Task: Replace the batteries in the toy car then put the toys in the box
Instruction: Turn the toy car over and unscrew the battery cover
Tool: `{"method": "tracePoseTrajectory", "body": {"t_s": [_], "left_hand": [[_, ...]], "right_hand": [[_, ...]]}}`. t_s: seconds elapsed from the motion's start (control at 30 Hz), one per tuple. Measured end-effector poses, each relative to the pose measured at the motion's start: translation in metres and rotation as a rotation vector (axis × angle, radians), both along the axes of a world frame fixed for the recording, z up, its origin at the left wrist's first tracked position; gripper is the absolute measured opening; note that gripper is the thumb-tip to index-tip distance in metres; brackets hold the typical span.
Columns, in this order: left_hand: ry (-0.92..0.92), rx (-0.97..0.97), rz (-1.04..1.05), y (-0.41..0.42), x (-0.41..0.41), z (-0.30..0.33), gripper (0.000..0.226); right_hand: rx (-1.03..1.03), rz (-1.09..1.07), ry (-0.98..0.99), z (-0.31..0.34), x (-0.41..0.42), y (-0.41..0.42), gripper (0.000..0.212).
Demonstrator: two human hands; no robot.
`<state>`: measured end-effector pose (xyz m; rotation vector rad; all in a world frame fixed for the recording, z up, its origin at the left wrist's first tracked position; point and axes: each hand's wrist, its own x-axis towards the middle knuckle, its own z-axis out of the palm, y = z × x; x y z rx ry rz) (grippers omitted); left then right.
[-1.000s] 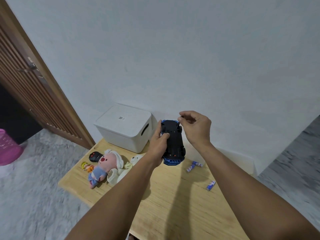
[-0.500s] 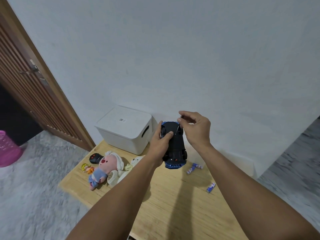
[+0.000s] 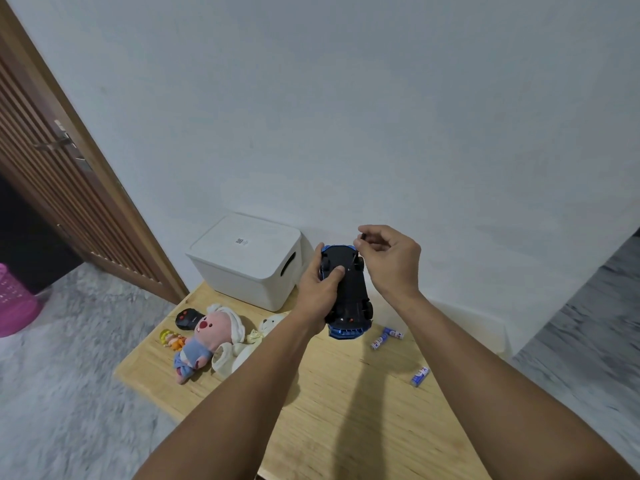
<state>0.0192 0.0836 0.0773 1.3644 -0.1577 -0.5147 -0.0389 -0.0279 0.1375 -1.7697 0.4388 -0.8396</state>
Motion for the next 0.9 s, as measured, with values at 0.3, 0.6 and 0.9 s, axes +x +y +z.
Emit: {"method": "tracePoseTrajectory", "body": {"t_s": [0.3, 0.6, 0.9], "left_hand": [[0.002, -0.017, 0.004, 0.001, 0.001, -0.002, 0.053], [0.000, 0.000, 0.015, 0.004, 0.001, 0.002, 0.055], [0.022, 0.018, 0.019, 0.004, -0.006, 0.008, 0.060]], "right_hand": [[0.065, 0.005, -0.048, -0.005, -0.004, 0.003, 0.019], [0.031, 0.054, 0.002, -0.009, -0.004, 0.001, 0.025], [-0.005, -0.009, -0.004, -0.006, 0.000, 0.002, 0.024]]}}
